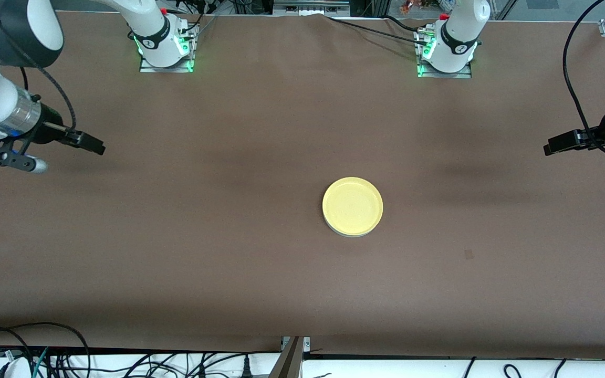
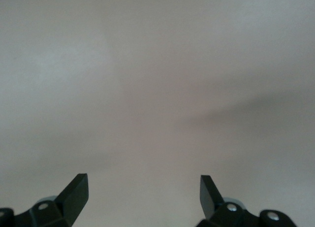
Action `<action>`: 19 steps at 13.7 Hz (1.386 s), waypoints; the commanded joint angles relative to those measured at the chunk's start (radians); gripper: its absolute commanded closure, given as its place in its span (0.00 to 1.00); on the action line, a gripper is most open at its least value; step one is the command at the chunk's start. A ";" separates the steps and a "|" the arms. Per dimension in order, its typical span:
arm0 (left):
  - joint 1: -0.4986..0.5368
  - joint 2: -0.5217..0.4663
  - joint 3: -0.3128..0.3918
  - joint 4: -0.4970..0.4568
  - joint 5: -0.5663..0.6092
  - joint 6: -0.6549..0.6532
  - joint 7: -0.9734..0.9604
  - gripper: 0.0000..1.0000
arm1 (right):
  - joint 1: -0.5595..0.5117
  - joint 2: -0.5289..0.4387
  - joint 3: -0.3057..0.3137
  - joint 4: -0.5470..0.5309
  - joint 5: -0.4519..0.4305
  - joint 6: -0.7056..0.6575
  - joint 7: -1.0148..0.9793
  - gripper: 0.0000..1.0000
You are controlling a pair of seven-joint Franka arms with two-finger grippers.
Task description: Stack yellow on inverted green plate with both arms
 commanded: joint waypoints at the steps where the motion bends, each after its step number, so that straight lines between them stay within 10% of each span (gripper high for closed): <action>1: 0.003 -0.003 0.001 0.001 -0.032 0.005 0.020 0.00 | -0.008 0.014 -0.006 0.011 -0.003 0.015 -0.020 0.00; 9: 0.003 -0.003 -0.001 0.001 -0.032 0.004 0.020 0.00 | -0.054 -0.031 -0.006 0.005 0.001 -0.010 -0.024 0.00; 13: 0.004 -0.003 -0.001 0.001 -0.032 0.004 0.020 0.00 | -0.379 -0.031 0.331 0.006 0.004 -0.011 -0.049 0.00; 19: 0.004 -0.003 -0.001 0.001 -0.032 0.005 0.020 0.00 | -0.608 -0.057 0.560 -0.001 0.078 -0.011 -0.158 0.00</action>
